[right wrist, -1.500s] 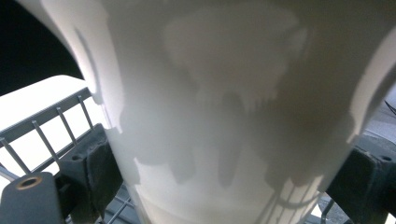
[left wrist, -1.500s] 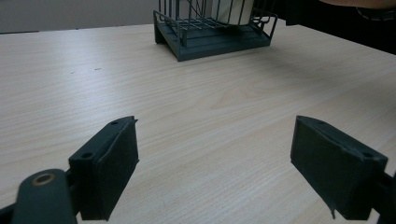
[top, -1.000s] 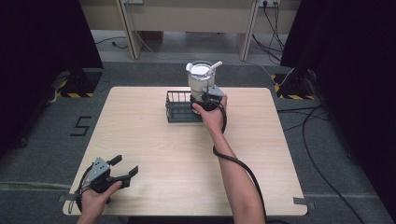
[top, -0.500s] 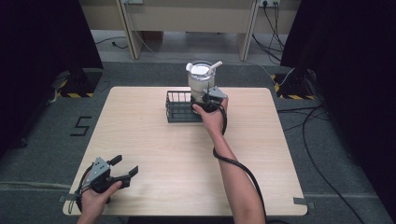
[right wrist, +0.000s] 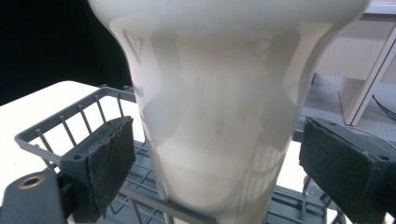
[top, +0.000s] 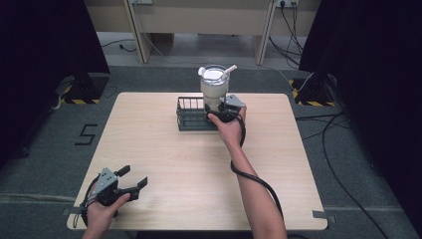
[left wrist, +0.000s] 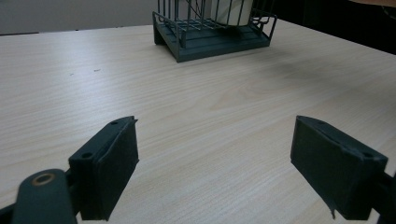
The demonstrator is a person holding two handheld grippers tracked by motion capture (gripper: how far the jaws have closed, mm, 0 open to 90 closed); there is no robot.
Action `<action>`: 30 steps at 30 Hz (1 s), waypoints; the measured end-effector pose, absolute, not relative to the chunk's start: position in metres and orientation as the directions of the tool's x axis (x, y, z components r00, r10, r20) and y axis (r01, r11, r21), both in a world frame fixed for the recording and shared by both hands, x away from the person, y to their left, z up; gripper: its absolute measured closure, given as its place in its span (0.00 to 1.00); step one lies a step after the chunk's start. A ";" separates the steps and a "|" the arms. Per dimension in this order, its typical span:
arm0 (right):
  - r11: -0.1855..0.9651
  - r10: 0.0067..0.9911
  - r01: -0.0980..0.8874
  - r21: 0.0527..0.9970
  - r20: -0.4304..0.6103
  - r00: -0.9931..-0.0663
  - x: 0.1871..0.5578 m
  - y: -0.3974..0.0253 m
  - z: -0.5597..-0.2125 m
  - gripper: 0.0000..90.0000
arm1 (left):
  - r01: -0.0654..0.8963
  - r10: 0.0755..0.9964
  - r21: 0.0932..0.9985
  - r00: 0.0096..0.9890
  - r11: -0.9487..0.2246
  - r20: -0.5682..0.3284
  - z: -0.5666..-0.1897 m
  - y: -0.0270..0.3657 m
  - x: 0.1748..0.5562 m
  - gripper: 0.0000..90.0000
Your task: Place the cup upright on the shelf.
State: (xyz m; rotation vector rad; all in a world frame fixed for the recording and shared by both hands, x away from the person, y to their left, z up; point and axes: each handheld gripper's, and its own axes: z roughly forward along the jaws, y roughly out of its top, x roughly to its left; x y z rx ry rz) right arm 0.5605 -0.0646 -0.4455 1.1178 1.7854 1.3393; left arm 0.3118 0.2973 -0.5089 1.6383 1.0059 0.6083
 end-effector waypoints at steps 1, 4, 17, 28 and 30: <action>0.122 0.899 0.250 0.961 0.000 -0.438 0.559 -0.066 -0.445 0.13 | 0.308 0.852 0.948 0.513 -0.074 -0.100 -0.509 0.297 0.312 0.16; 0.129 0.894 0.249 0.960 -0.003 -0.448 0.554 -0.069 -0.443 0.13 | 0.308 0.853 0.949 0.513 -0.073 -0.101 -0.509 0.297 0.312 0.16; 0.122 0.893 0.260 0.958 0.008 -0.450 0.527 -0.095 -0.442 0.16 | 0.310 0.853 0.948 0.512 -0.071 -0.104 -0.509 0.297 0.311 0.16; 0.123 0.891 0.258 0.958 0.008 -0.454 0.502 -0.117 -0.440 0.17 | 0.311 0.853 0.948 0.512 -0.071 -0.104 -0.509 0.297 0.311 0.16; 0.126 0.891 0.257 0.958 0.004 -0.454 0.496 -0.121 -0.441 0.17 | 0.311 0.853 0.948 0.512 -0.071 -0.104 -0.509 0.297 0.310 0.16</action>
